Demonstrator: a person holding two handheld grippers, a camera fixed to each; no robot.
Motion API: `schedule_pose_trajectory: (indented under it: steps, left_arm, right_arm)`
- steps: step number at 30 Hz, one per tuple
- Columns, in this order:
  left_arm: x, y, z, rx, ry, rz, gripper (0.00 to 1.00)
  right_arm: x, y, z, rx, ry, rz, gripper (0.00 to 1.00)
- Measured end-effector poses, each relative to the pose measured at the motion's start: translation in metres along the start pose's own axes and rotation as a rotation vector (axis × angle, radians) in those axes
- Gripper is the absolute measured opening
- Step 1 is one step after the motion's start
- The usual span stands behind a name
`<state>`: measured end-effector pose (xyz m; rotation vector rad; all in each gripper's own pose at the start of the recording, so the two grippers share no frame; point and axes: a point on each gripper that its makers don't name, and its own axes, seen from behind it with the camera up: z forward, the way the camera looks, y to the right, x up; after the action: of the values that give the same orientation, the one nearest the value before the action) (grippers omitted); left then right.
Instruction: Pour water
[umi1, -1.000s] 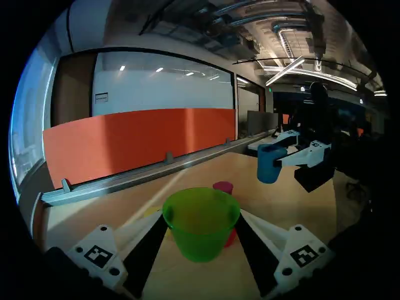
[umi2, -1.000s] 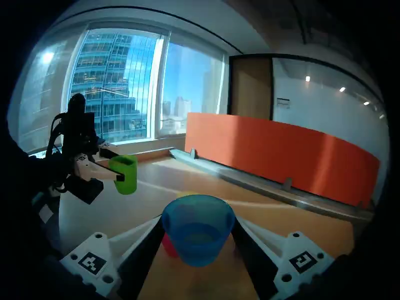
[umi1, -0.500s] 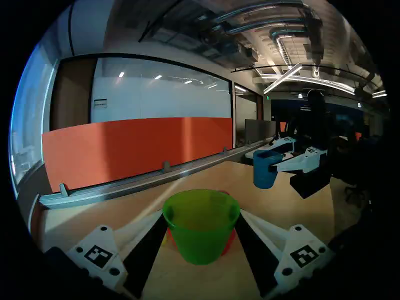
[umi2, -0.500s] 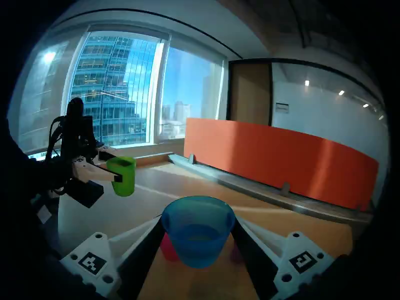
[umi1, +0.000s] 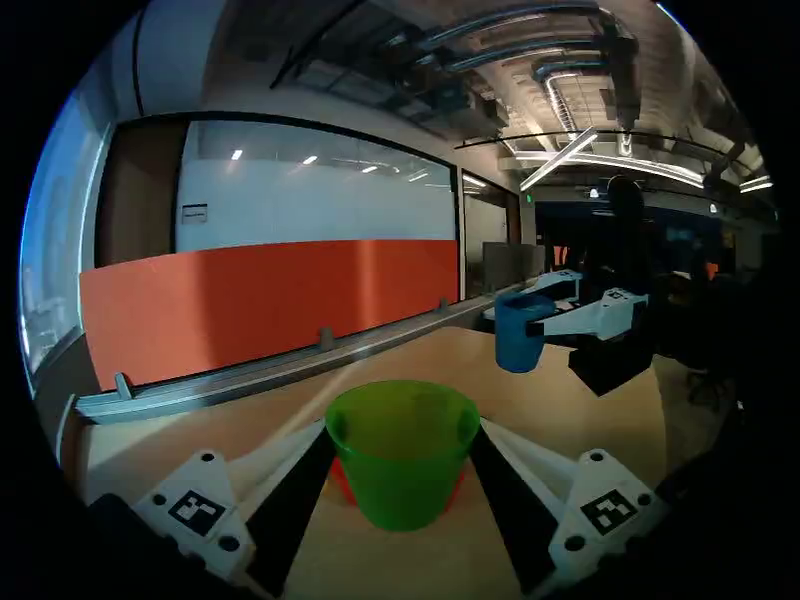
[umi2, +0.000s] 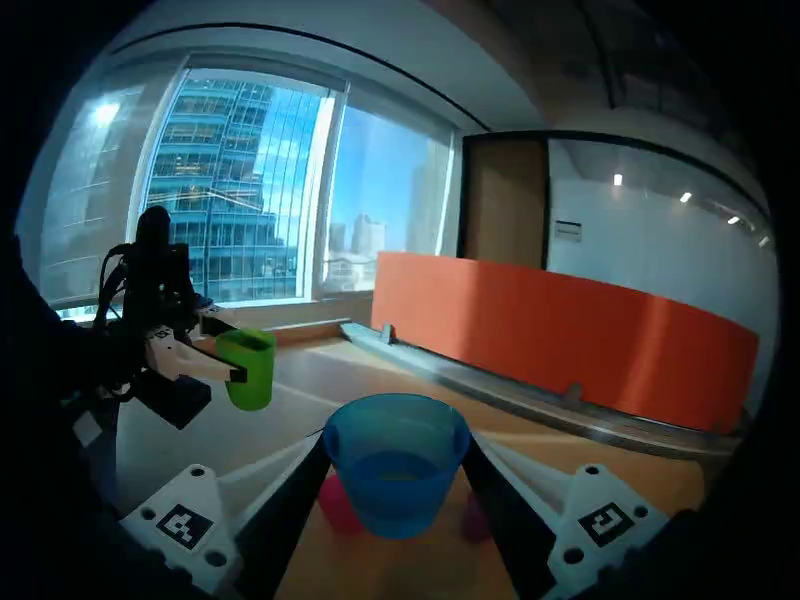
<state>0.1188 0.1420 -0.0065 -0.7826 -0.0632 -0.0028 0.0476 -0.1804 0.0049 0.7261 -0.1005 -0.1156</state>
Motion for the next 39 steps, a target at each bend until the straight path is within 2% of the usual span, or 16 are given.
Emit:
schedule_pose_trajectory:
  steps: [6, 15, 21, 30, 39]
  left_arm:
    - [0.003, 0.006, 0.0, -0.007, 0.012, 0.013, 0.88]
    - [0.003, 0.011, 0.002, -0.002, 0.017, 0.047, 0.88]
    - [0.002, 0.018, 0.004, -0.01, 0.024, 0.051, 0.87]
    - [0.002, 0.028, 0.006, -0.024, 0.028, 0.051, 0.87]
    - [0.007, 0.035, 0.007, -0.029, 0.046, 0.044, 0.87]
  right_arm:
    - [0.009, -0.003, 0.005, 0.009, 0.019, 0.0, 0.91]
    - [0.02, -0.008, 0.01, 0.023, 0.033, -0.029, 0.91]
    - [0.028, -0.009, 0.012, 0.029, 0.04, -0.05, 0.91]
    - [0.042, -0.013, 0.017, 0.039, 0.052, -0.108, 0.91]
    - [0.058, -0.021, 0.022, 0.055, 0.062, -0.194, 0.91]
